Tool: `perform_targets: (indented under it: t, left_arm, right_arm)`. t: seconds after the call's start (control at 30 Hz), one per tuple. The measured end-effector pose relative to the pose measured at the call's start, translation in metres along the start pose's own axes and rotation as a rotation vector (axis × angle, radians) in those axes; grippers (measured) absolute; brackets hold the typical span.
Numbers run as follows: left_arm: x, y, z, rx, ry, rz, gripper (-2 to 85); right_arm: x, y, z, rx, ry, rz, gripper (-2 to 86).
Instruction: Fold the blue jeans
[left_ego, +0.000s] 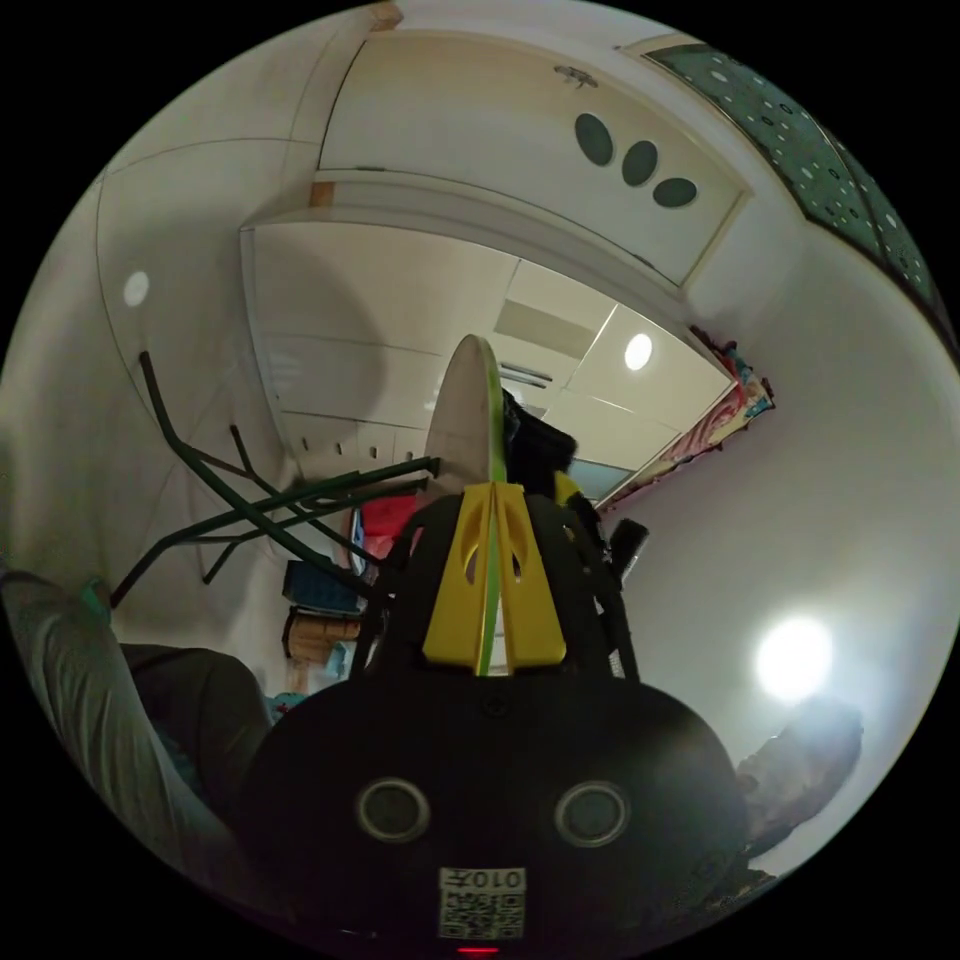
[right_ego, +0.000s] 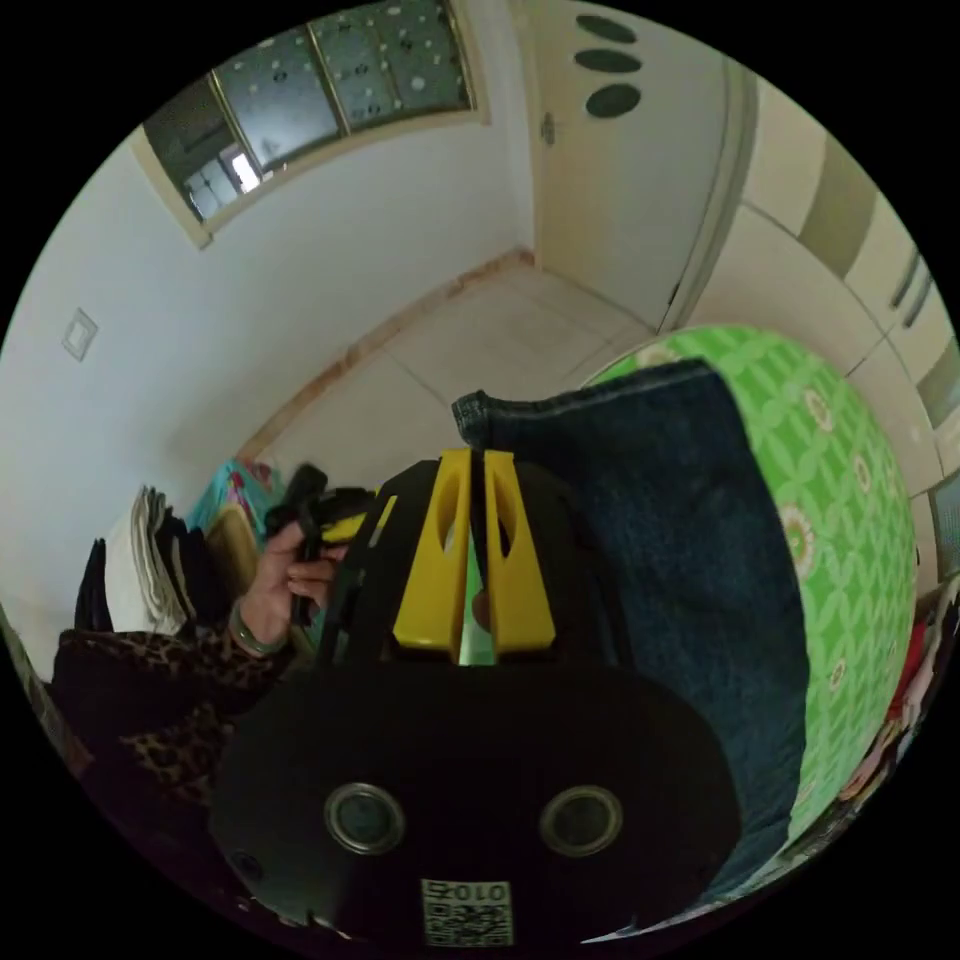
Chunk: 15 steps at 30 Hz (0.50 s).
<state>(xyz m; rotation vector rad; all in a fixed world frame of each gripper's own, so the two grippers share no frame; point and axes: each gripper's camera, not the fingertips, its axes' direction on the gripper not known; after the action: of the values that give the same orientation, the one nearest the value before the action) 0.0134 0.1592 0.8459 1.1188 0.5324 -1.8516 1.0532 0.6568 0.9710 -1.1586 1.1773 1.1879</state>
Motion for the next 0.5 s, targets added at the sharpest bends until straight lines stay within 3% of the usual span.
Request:
perform_targets:
  t: [0.2,0.3,0.5]
  left_arm:
    - [0.022,0.01,0.006,-0.011,-0.038,0.066,0.5]
    - [0.033,0.014,0.014,-0.012,-0.045,0.098,1.9]
    - [0.059,0.015,0.045,-0.028,-0.1,0.182,9.9]
  right_arm:
    - [0.038,0.018,0.026,0.019,-0.095,0.033,6.5]
    - [0.062,0.034,0.021,0.018,-0.241,0.05,7.8]
    - [0.126,0.14,-0.024,0.267,-0.495,0.137,5.1]
